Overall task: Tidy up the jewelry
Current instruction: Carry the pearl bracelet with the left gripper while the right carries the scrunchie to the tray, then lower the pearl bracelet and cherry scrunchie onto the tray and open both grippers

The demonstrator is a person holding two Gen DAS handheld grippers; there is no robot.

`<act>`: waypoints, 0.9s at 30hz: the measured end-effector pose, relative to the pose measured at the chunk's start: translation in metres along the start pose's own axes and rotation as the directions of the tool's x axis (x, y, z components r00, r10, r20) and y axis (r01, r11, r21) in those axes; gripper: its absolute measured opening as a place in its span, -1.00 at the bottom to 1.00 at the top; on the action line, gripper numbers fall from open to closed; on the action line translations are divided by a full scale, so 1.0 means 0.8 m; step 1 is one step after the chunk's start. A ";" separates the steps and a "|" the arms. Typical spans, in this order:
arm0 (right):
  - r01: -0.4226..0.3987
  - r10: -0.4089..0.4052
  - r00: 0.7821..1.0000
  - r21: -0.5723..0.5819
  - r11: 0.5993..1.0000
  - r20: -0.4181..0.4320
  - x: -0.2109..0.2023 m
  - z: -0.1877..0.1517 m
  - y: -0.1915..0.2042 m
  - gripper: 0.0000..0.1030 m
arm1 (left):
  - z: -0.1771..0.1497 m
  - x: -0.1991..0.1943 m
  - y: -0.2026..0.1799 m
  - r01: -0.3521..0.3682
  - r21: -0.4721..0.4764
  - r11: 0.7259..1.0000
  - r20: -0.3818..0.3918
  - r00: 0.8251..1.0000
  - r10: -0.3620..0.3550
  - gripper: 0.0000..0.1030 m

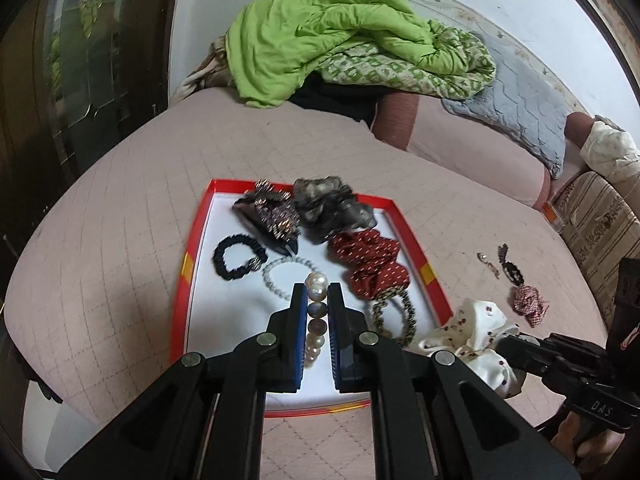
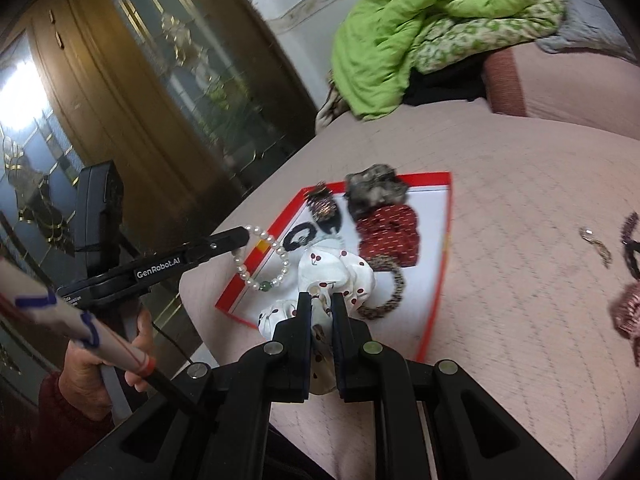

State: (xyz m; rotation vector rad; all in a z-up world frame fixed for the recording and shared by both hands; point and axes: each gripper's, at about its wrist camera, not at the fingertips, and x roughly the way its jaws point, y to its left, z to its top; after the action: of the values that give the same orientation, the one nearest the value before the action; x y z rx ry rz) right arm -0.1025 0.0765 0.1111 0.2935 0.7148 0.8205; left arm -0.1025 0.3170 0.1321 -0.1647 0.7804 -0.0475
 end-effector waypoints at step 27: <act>0.062 -0.067 0.987 -0.035 0.997 -0.148 0.122 0.009 0.018 -0.75 | -0.025 0.052 0.050 -0.075 0.002 0.997 -0.064 0.995 0.075 -0.82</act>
State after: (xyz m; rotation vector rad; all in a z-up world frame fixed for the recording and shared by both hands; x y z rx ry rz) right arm -0.0602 0.1597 0.0779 0.1815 0.8471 0.7965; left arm -0.0878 0.3499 0.0828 -0.1345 0.8503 0.0183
